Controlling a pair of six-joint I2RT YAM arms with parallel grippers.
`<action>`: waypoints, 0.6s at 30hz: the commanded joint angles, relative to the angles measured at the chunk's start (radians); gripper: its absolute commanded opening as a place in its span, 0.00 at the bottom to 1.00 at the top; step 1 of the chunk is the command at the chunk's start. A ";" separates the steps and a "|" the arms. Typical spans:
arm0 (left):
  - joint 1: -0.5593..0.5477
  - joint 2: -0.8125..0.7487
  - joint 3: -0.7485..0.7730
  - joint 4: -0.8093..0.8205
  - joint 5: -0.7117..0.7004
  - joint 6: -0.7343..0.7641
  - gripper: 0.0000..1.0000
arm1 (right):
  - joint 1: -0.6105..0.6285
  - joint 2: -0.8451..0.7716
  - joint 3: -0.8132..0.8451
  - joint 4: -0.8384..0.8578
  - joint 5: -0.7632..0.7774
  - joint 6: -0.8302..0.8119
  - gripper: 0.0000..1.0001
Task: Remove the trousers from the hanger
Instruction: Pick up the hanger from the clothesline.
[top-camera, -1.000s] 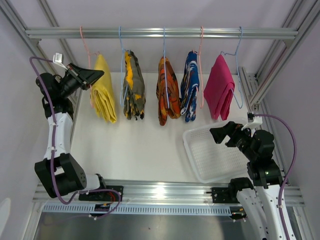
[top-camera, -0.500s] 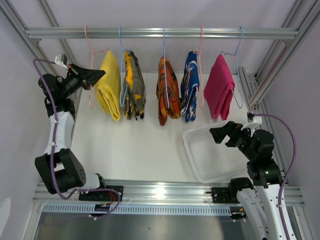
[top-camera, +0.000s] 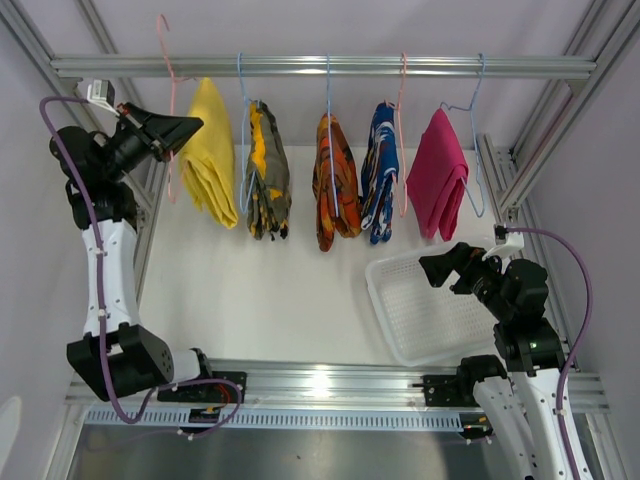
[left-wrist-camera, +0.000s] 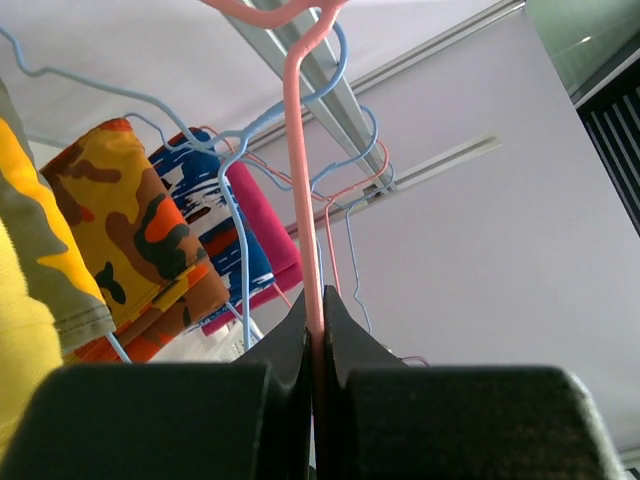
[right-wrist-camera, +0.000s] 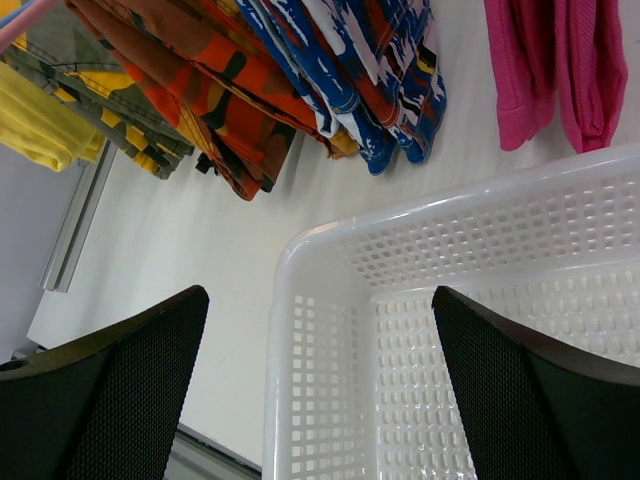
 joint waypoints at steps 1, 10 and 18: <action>-0.006 -0.115 0.033 0.135 -0.057 0.104 0.00 | 0.000 0.003 0.008 0.023 -0.011 0.004 0.99; -0.059 -0.419 -0.064 -0.197 -0.239 0.379 0.00 | 0.000 0.012 0.017 0.017 -0.031 -0.004 0.99; -0.135 -0.586 -0.153 -0.371 -0.382 0.472 0.00 | 0.011 0.013 0.097 -0.020 -0.040 -0.030 0.99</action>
